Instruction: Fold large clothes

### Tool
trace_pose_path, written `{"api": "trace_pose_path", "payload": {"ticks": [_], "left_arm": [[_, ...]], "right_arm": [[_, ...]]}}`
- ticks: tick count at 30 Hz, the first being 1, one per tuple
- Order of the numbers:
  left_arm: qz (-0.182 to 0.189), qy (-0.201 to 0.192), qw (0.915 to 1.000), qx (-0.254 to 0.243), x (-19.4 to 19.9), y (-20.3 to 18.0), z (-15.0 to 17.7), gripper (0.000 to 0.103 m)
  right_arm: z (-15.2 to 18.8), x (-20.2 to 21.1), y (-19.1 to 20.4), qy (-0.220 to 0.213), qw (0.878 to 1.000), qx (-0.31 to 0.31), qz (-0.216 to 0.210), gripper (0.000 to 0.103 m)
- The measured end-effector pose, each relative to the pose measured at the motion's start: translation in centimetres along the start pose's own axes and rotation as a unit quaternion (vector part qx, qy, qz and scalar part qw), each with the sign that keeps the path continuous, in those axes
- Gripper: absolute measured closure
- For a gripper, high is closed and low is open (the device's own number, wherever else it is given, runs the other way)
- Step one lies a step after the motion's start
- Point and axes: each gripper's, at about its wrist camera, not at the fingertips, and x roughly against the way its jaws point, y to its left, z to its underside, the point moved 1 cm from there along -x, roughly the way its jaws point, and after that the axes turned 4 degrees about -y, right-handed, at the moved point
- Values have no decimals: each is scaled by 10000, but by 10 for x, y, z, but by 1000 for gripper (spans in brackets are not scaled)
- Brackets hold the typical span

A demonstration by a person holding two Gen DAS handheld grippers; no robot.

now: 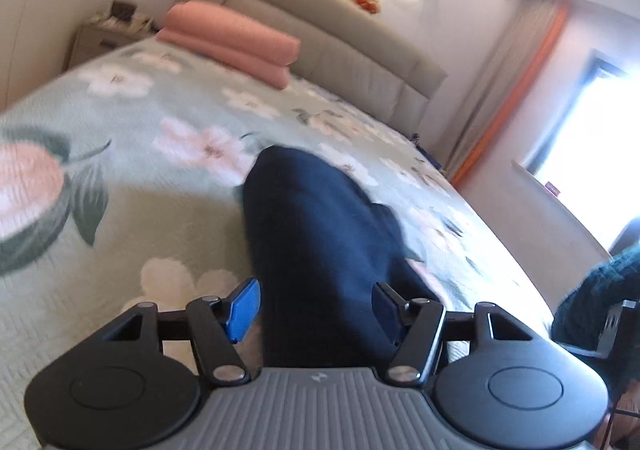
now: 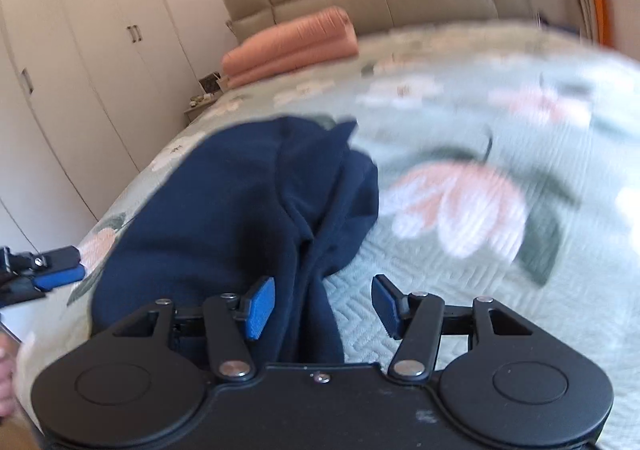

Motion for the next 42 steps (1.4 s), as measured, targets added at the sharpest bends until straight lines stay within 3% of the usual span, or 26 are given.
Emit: {"api": "trace_pose_path", "payload": {"ticks": [2, 3, 4, 5, 6, 7, 8, 11, 12, 13, 15, 17, 19, 21, 22, 24, 26, 29, 30, 32, 35, 37, 42], "left_arm": [[70, -47, 9995, -289, 1, -23, -13, 39], [71, -94, 9988, -484, -4, -35, -20, 39], [96, -143, 9975, -686, -10, -47, -26, 40], [172, -128, 9964, -820, -20, -55, -30, 41], [320, -30, 9957, -869, -33, -60, -32, 56], [586, 138, 9942, -886, -44, -63, -28, 74], [784, 356, 9926, -856, -58, -62, -23, 76], [821, 1112, 9832, -1192, -87, -60, 7, 81], [792, 1267, 9796, -1347, -90, -58, 20, 83], [759, 1380, 9762, -1494, -89, -56, 33, 83], [857, 1424, 9719, -1665, -78, -51, 54, 85], [1073, 1337, 9729, -1553, -69, -43, 63, 85], [1215, 1347, 9731, -1424, -71, -38, 59, 87], [1293, 1385, 9727, -1339, -73, -33, 52, 88], [1313, 1376, 9723, -1361, -69, -33, 52, 88], [1368, 1365, 9720, -1338, -67, -29, 54, 88], [1495, 1337, 9737, -1079, -69, -23, 57, 88], [1702, 1199, 9757, -687, -73, -10, 62, 93], [1731, 1174, 9761, -591, -75, -6, 63, 99], [1829, 1153, 9755, -412, -75, 3, 64, 100], [1931, 1137, 9741, -312, -77, 8, 67, 100], [1911, 1112, 9747, -341, -76, 7, 68, 100], [1809, 1116, 9768, -276, -75, 7, 71, 100]], "right_arm": [[-14, 9, 17, -204, 9997, 137, -22, 37], [-22, 10, 25, -305, 9994, 184, 19, 43], [-29, 7, 35, -394, 9988, 256, 114, 60], [-34, 1, 42, -453, 9980, 321, 296, 71], [-37, -8, 48, -450, 9971, 361, 496, 86], [-38, -20, 50, -373, 9969, 305, 615, 89], [-39, -37, 49, -231, 9980, 128, 571, 89], [-25, -75, 43, 462, 9989, -39, 19, 90], [-17, -86, 42, 725, 9973, 59, 62, 93], [-6, -95, 38, 891, 9955, 215, 242, 103], [10, -94, 24, 962, 9940, 321, 403, 103], [22, -85, 5, 1027, 9931, 161, 546, 103], [25, -73, -10, 1003, 9941, -32, 412, 103], [17, -66, -16, 971, 9896, 124, 1057, 102], [9, -63, -20, 828, 9870, 206, 1358, 84], [-11, -60, -34, 470, 9922, -148, 1148, 84], [-34, -75, -36, 349, 9974, -390, 493, 84], [-58, -118, -15, 217, 9995, 46, -237, 83], [-63, -135, -6, 195, 9992, 209, -273, 83], [-70, -174, 4, 385, 9975, 393, -442, 83], [-73, -214, 6, 514, 9961, 610, -364, 85], [-78, -220, -2, 464, 9966, 597, -318, 80], [-76, -226, -33, 574, 9977, 177, 317, 80]]}}
